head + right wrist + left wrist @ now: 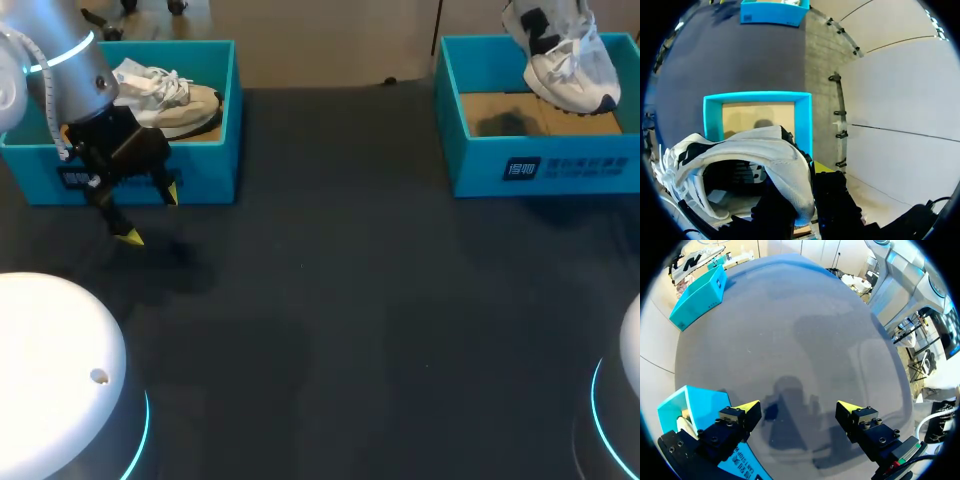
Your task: Take the shoe out of the shoebox, open the shoe tongue, remove and reinsert the insole, then place the shoe into the shoebox
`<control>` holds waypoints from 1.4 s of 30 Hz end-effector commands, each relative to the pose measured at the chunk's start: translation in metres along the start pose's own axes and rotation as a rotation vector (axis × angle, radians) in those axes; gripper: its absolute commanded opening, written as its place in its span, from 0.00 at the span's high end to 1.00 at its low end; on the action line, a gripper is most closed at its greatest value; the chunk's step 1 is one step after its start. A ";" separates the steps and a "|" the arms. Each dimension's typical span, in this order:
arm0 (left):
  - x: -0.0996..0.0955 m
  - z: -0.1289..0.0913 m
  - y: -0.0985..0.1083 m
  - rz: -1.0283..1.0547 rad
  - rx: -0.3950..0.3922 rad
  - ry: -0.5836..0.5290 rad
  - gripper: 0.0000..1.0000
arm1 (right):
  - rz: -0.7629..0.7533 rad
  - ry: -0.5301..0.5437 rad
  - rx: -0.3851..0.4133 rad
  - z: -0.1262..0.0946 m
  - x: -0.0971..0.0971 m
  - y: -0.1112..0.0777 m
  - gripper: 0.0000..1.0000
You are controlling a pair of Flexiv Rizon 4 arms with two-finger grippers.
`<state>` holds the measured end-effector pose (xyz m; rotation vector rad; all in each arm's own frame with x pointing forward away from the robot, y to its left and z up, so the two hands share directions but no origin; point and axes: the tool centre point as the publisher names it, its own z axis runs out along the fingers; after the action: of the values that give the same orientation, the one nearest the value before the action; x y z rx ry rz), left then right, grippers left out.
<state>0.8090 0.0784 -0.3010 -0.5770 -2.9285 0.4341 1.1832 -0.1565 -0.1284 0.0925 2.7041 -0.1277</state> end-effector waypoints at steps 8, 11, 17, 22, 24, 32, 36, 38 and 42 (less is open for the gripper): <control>0.001 -0.001 0.000 0.000 -0.004 0.000 0.00 | 0.669 0.109 0.260 0.009 0.023 -0.067 1.00; 0.001 -0.001 0.000 0.000 -0.004 0.000 0.00 | 0.841 0.119 0.306 0.007 0.034 -0.076 1.00; 0.001 -0.001 0.000 0.000 -0.004 0.000 0.00 | 1.084 0.127 0.413 0.002 0.051 -0.070 1.00; 0.001 -0.001 0.000 0.000 -0.004 0.000 0.00 | 1.253 0.127 0.457 0.002 0.063 -0.066 1.00; 0.001 -0.001 0.000 0.000 -0.004 0.000 0.00 | 1.345 0.143 0.441 0.003 0.068 -0.071 1.00; 0.001 -0.001 0.000 0.000 -0.004 0.000 0.00 | 1.446 0.154 0.464 0.002 0.078 -0.079 1.00; 0.001 -0.001 0.000 0.000 -0.004 0.000 0.00 | 1.446 0.154 0.464 0.002 0.078 -0.079 1.00; 0.001 -0.001 0.000 0.000 -0.004 0.000 0.00 | 1.446 0.154 0.464 0.002 0.078 -0.079 1.00; 0.001 -0.001 0.000 0.000 -0.004 0.000 0.00 | 1.446 0.154 0.464 0.002 0.078 -0.079 1.00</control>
<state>0.8090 0.0785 -0.3010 -0.5767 -2.9286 0.4342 1.0986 -0.2318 -0.1596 1.9420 2.1169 -0.2570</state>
